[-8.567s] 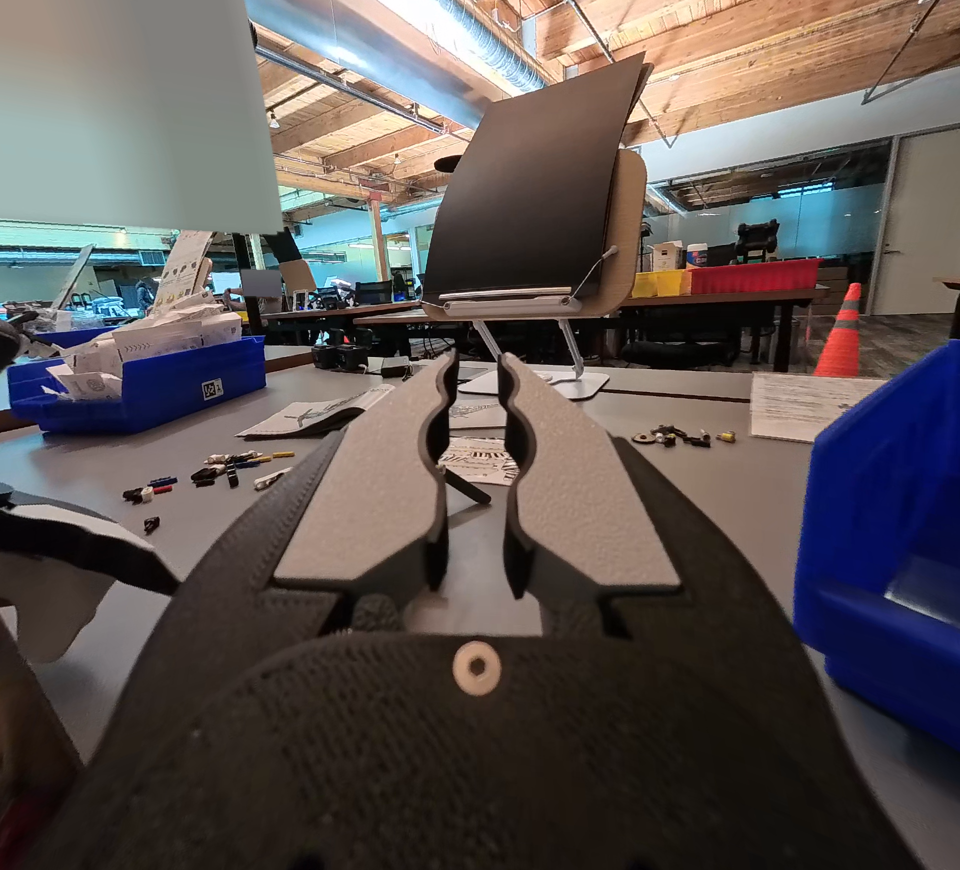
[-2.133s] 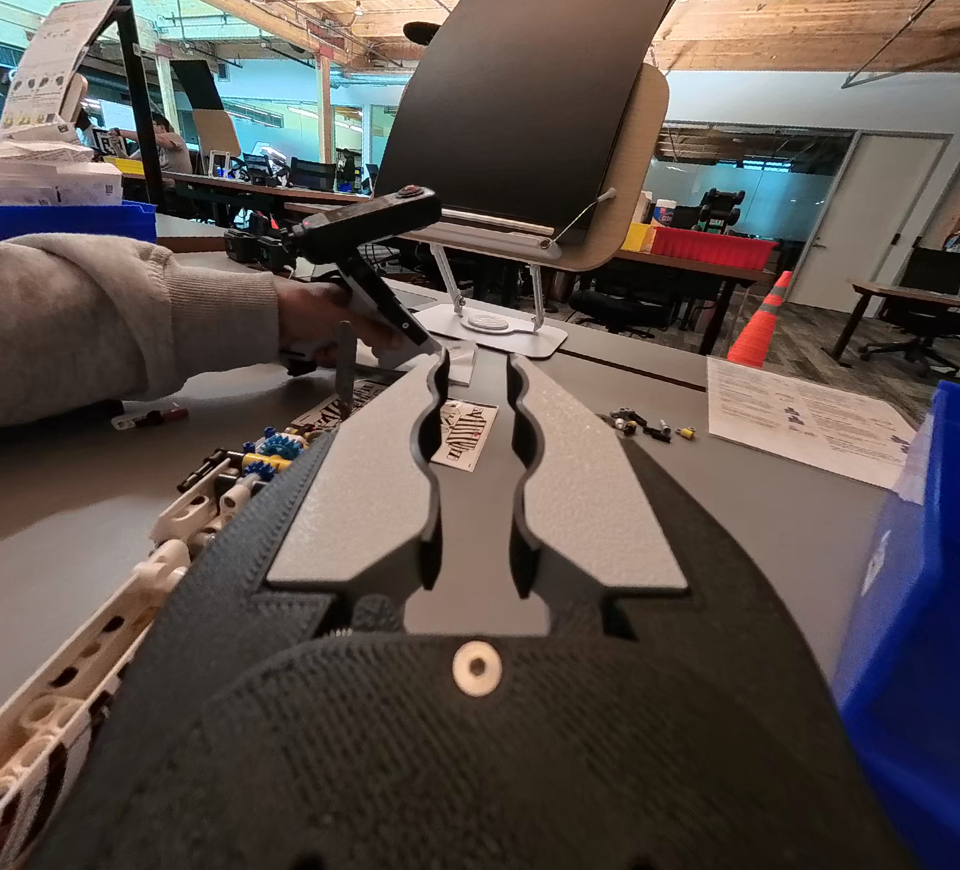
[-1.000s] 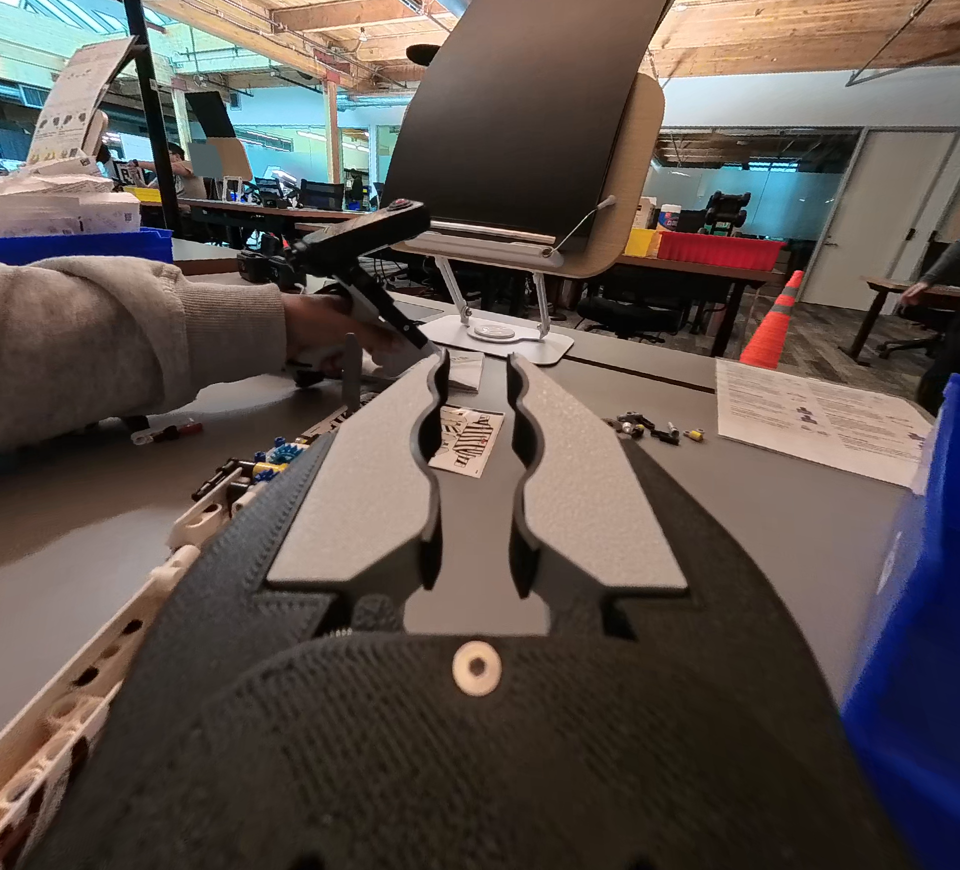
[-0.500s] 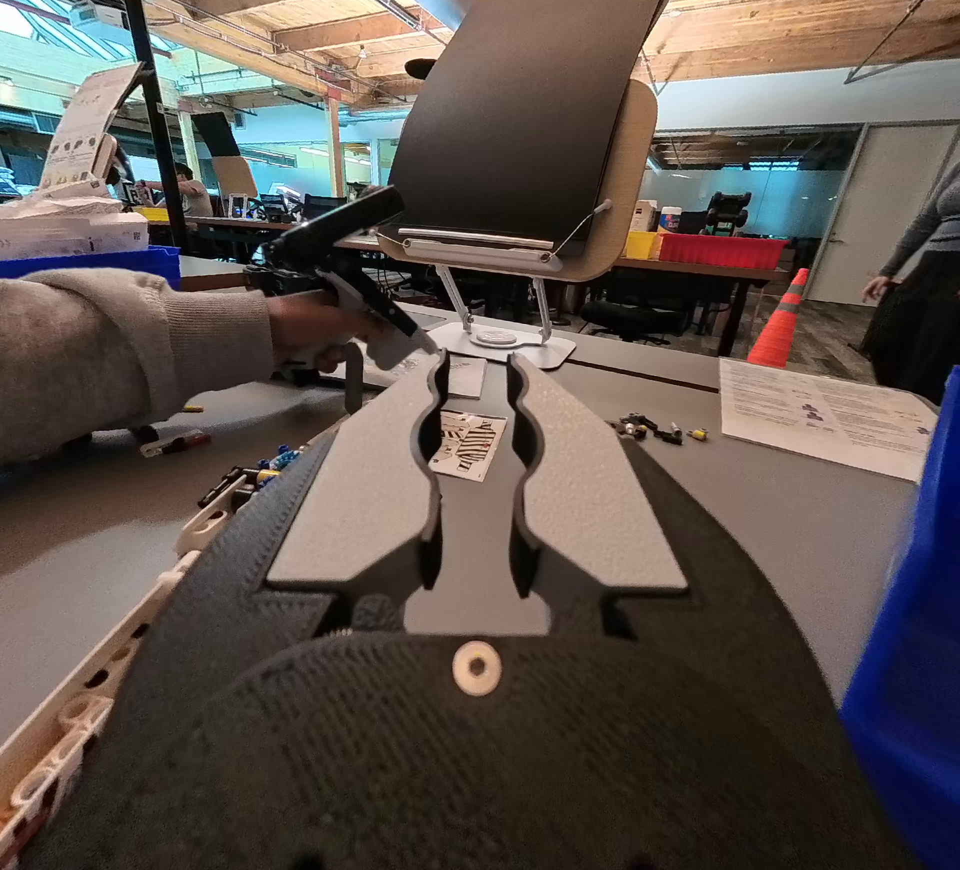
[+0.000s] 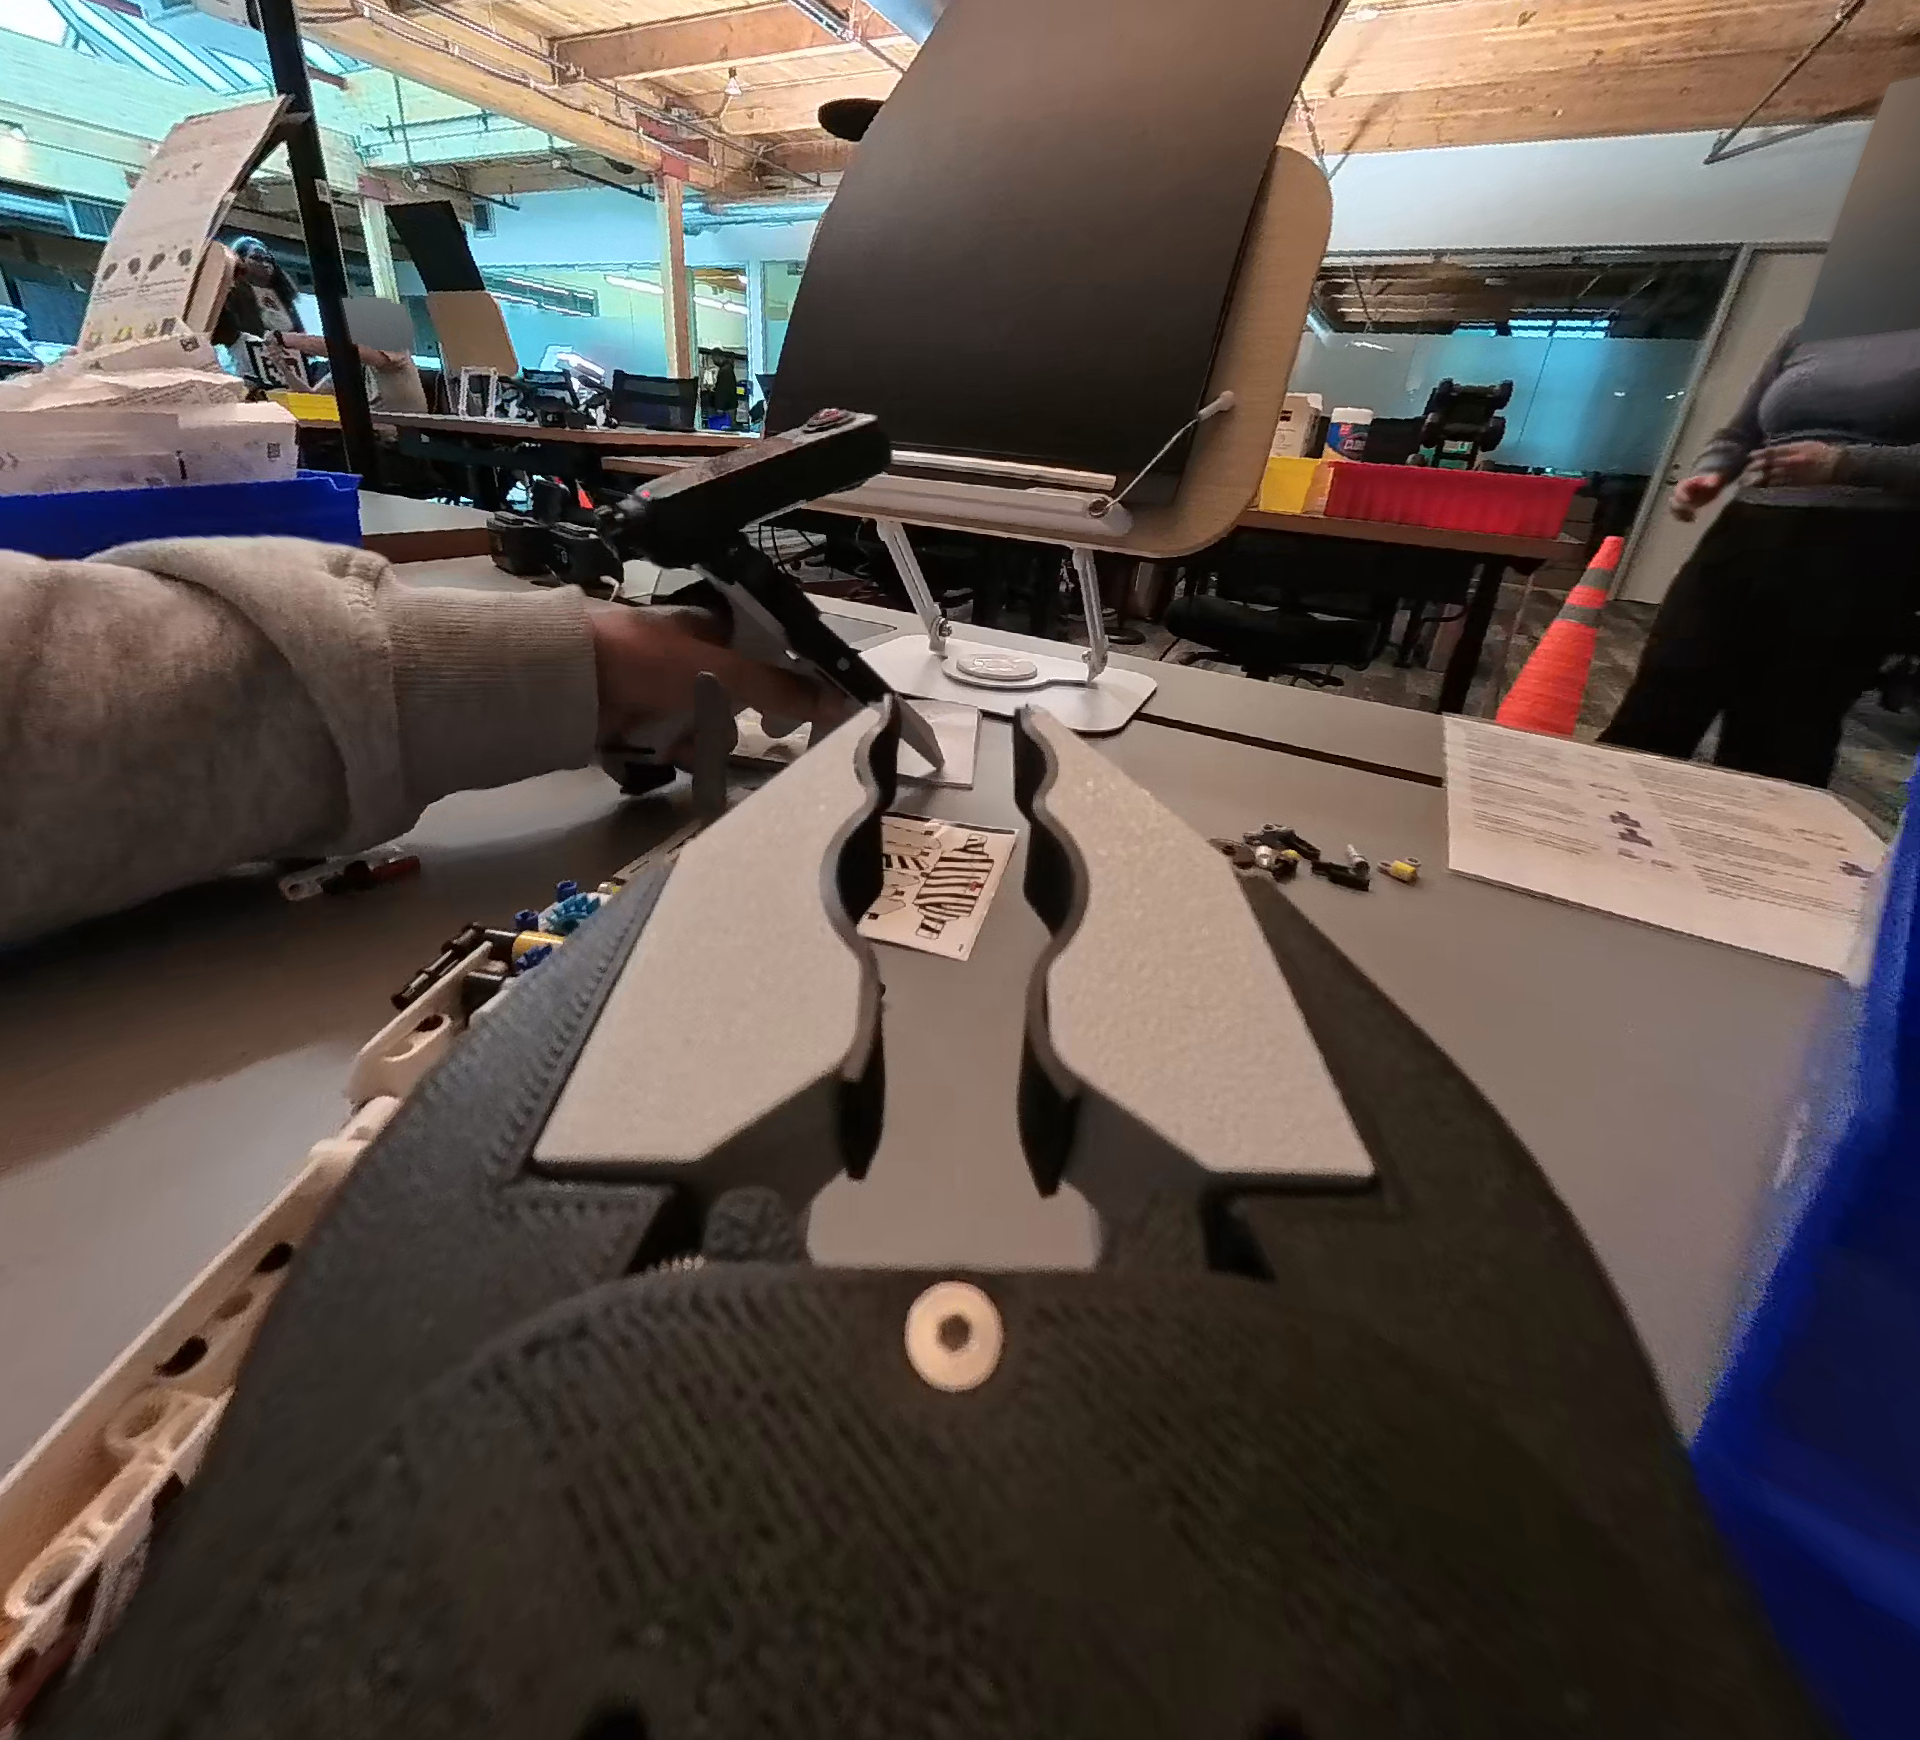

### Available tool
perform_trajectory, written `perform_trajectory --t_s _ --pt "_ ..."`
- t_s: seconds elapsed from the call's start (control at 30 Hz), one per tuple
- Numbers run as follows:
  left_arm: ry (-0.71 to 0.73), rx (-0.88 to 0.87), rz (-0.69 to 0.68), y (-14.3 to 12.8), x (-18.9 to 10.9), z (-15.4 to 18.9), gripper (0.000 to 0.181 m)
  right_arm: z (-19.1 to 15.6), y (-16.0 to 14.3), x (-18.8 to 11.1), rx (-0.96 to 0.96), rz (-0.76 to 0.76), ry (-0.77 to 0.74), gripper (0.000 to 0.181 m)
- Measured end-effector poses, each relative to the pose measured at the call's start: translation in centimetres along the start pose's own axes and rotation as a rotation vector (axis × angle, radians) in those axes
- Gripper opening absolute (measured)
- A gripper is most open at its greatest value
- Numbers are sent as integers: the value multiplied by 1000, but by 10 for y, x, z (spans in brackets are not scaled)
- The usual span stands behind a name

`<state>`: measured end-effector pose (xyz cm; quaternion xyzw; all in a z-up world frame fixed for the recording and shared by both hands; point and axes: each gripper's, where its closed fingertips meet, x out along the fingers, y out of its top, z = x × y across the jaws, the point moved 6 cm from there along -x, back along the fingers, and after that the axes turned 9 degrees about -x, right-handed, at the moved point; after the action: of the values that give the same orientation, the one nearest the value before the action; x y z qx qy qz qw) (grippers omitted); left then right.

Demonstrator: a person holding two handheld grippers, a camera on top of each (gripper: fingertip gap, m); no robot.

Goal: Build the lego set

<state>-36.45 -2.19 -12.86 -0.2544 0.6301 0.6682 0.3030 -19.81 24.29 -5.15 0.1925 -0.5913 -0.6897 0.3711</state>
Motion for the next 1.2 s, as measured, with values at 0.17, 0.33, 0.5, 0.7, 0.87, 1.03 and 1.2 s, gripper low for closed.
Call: perform_trajectory --t_s 0.17,0.33,0.5,0.7,0.87,1.03,1.2 --pt "48 10 29 1 1 -4 33 0 0 -1 -5 2 -5 19" --pt "129 47 -10 4 2 -13 5 0 1 -2 5 7 -5 20" --pt "87 16 -30 4 0 -16 5 0 2 -4 6 11 -8 20" --pt "24 -23 -70 -7 -15 -21 3 2 4 -9 29 32 -16 19" --pt "-77 -22 -109 -18 -43 -24 2 2 5 -10 38 35 -13 19" --pt "-199 4 -131 -15 -45 -2 75 -1 5 -8 20 20 -2 20" --pt "-91 2 -125 -5 -21 -3 88 -3 6 -8 2 13 -4 19"
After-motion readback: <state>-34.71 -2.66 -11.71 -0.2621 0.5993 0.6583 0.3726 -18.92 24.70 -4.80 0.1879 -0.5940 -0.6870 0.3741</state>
